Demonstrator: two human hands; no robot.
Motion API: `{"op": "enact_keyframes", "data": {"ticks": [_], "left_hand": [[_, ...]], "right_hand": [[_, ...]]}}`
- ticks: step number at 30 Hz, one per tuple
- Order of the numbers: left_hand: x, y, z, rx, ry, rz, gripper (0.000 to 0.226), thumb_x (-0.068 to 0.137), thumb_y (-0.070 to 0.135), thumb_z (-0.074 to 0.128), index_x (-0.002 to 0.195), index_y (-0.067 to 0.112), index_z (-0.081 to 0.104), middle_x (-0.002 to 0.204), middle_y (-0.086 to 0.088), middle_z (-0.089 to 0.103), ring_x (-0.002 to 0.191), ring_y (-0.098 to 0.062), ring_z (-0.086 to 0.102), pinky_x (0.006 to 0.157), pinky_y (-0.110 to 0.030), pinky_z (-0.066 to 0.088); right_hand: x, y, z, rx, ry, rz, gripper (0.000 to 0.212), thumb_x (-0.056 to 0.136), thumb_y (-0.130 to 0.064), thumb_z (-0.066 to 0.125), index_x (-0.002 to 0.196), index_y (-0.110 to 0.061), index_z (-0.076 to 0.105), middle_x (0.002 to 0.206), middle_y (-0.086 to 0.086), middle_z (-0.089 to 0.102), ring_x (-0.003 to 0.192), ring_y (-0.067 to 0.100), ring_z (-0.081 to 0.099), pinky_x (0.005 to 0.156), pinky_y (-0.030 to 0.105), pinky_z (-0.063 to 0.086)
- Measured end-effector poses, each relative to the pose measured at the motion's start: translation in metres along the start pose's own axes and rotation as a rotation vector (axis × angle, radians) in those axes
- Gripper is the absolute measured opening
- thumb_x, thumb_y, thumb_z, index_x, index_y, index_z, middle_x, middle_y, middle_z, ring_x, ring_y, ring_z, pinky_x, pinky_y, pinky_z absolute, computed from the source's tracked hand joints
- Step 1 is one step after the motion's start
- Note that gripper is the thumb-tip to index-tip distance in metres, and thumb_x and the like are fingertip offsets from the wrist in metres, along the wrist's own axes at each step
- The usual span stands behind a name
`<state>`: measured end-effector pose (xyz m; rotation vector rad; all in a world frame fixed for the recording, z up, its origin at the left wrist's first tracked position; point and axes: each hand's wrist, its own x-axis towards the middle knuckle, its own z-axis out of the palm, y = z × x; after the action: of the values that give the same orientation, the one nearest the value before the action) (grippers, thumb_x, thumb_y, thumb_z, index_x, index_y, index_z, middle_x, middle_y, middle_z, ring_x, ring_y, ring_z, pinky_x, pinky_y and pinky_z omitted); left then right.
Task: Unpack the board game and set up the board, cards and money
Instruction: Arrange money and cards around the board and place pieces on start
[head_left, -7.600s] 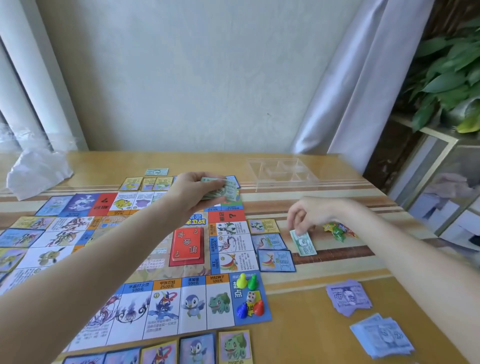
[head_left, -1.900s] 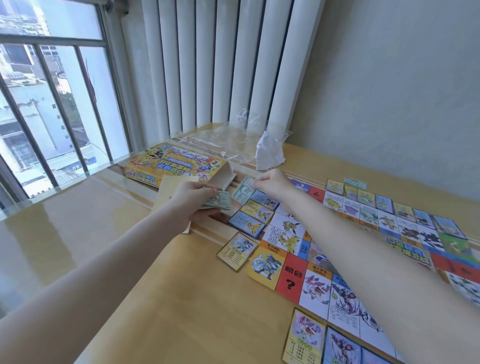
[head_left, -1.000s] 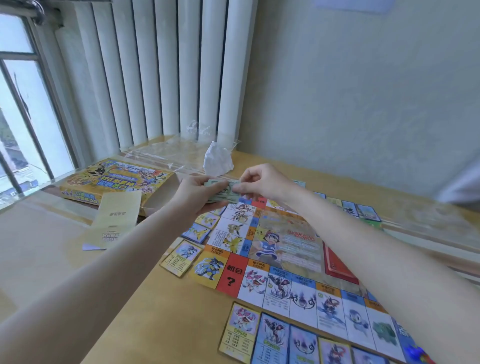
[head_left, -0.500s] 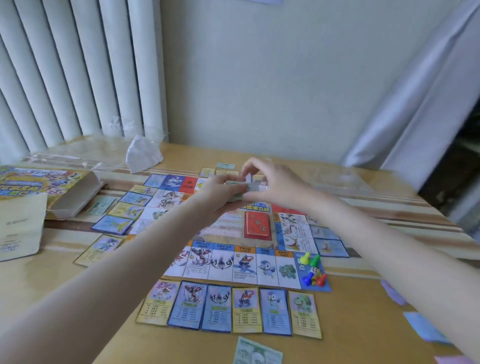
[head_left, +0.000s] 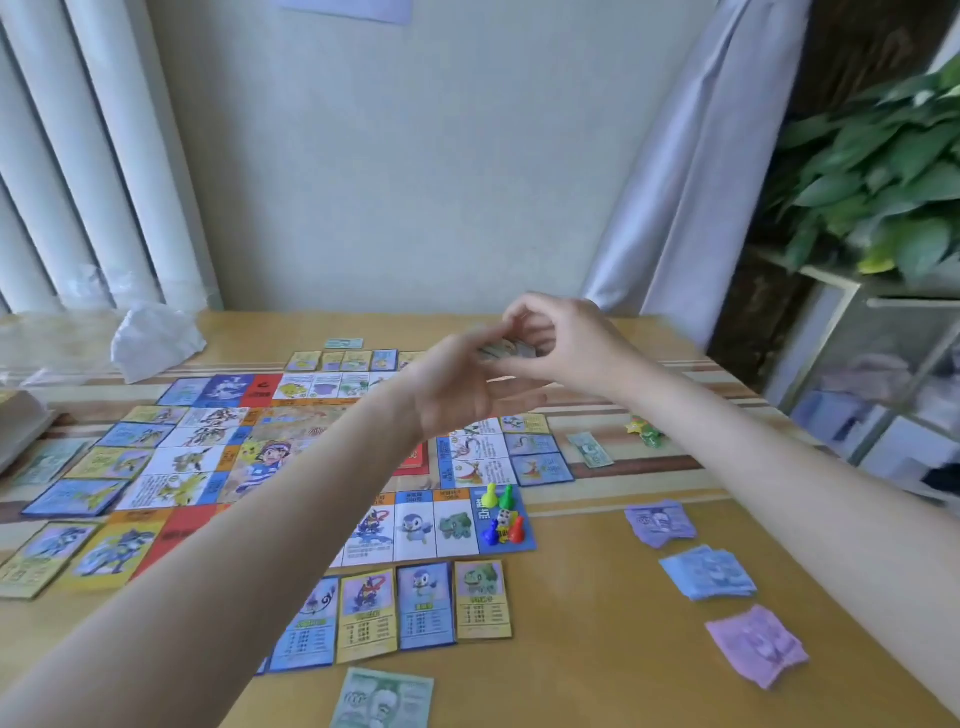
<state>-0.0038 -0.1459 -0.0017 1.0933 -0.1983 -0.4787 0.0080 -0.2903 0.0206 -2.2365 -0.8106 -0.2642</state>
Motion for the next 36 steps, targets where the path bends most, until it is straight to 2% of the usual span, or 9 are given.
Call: {"op": "enact_keyframes", "data": {"ticks": [2, 7, 10, 16, 22, 26, 29, 33, 36], "left_hand": [[0.002, -0.001, 0.004, -0.058, -0.107, 0.009, 0.035, 0.085, 0.037, 0.052, 0.105, 0.010, 0.062, 0.106, -0.007, 0.065, 0.096, -0.026, 0.062, 0.097, -0.045, 0.046], [0.006, -0.005, 0.010, -0.133, -0.219, 0.012, 0.057, 0.080, 0.050, 0.051, 0.106, 0.001, 0.066, 0.112, -0.013, 0.064, 0.095, -0.025, 0.065, 0.090, -0.040, 0.053], [0.013, -0.012, 0.019, -0.100, -0.134, -0.007, 0.056, 0.080, 0.048, 0.052, 0.111, 0.003, 0.058, 0.107, -0.011, 0.064, 0.090, -0.019, 0.066, 0.084, -0.031, 0.055], [0.026, -0.033, 0.038, -0.116, -0.058, -0.059, 0.049, 0.089, 0.052, 0.042, 0.101, 0.008, 0.059, 0.085, -0.002, 0.068, 0.073, -0.010, 0.067, 0.069, -0.022, 0.056], [0.043, -0.053, 0.059, -0.082, -0.001, -0.057, 0.047, 0.093, 0.049, 0.039, 0.102, 0.007, 0.059, 0.090, -0.006, 0.067, 0.081, -0.015, 0.065, 0.075, -0.024, 0.055], [0.050, -0.063, 0.066, 0.215, 0.123, -0.126, 0.037, 0.092, 0.039, 0.052, 0.111, 0.007, 0.052, 0.115, -0.018, 0.057, 0.097, -0.032, 0.061, 0.086, -0.037, 0.052], [0.052, -0.075, 0.069, 0.417, 0.200, -0.049, 0.010, 0.095, 0.014, 0.051, 0.098, 0.006, 0.057, 0.107, -0.014, 0.060, 0.088, -0.022, 0.062, 0.079, -0.027, 0.053], [0.055, -0.097, 0.073, 0.833, 0.128, -0.045, 0.017, 0.091, 0.006, 0.053, 0.106, 0.003, 0.060, 0.085, -0.005, 0.062, 0.073, -0.013, 0.058, 0.068, -0.019, 0.051], [0.055, -0.112, 0.078, 1.157, 0.107, -0.025, 0.026, 0.089, 0.011, 0.057, 0.114, 0.008, 0.059, 0.105, -0.005, 0.066, 0.092, -0.020, 0.059, 0.083, -0.027, 0.046]], "right_hand": [[-0.003, 0.000, -0.006, 0.088, -0.029, 0.025, 0.026, 0.072, -0.009, 0.079, 0.085, -0.016, 0.057, 0.081, 0.001, 0.068, 0.074, 0.006, 0.062, 0.078, 0.026, 0.050], [-0.015, 0.004, -0.020, 0.243, -0.066, 0.041, 0.027, 0.075, -0.004, 0.076, 0.081, -0.021, 0.055, 0.079, 0.000, 0.067, 0.073, 0.008, 0.060, 0.075, 0.024, 0.049], [-0.021, 0.013, -0.023, 0.253, -0.079, 0.047, 0.027, 0.075, -0.001, 0.075, 0.082, -0.019, 0.055, 0.076, 0.000, 0.065, 0.068, 0.004, 0.057, 0.066, 0.014, 0.045], [-0.040, 0.030, -0.028, 0.247, -0.078, 0.076, 0.030, 0.072, 0.003, 0.076, 0.077, -0.020, 0.056, 0.077, -0.006, 0.061, 0.068, -0.004, 0.057, 0.067, 0.011, 0.044], [-0.059, 0.048, -0.041, 0.184, -0.060, 0.148, 0.028, 0.071, 0.003, 0.076, 0.075, -0.018, 0.058, 0.079, -0.001, 0.064, 0.078, 0.008, 0.060, 0.082, 0.022, 0.049], [-0.073, 0.087, -0.071, -0.065, -0.016, 0.283, 0.026, 0.070, -0.003, 0.079, 0.074, -0.021, 0.061, 0.085, 0.000, 0.067, 0.085, 0.013, 0.063, 0.091, 0.031, 0.049], [-0.100, 0.125, -0.087, -0.452, -0.170, 0.433, 0.015, 0.072, -0.013, 0.077, 0.080, -0.019, 0.066, 0.091, -0.001, 0.066, 0.089, 0.016, 0.059, 0.072, 0.018, 0.041], [-0.122, 0.152, -0.075, -0.523, -0.280, 0.446, 0.013, 0.077, -0.014, 0.072, 0.081, -0.022, 0.063, 0.091, -0.004, 0.061, 0.083, 0.012, 0.051, 0.062, 0.010, 0.033], [-0.119, 0.156, -0.073, -0.533, -0.293, 0.423, 0.015, 0.078, -0.013, 0.070, 0.082, -0.025, 0.063, 0.089, -0.005, 0.055, 0.082, 0.009, 0.044, 0.060, 0.012, 0.030]]}}
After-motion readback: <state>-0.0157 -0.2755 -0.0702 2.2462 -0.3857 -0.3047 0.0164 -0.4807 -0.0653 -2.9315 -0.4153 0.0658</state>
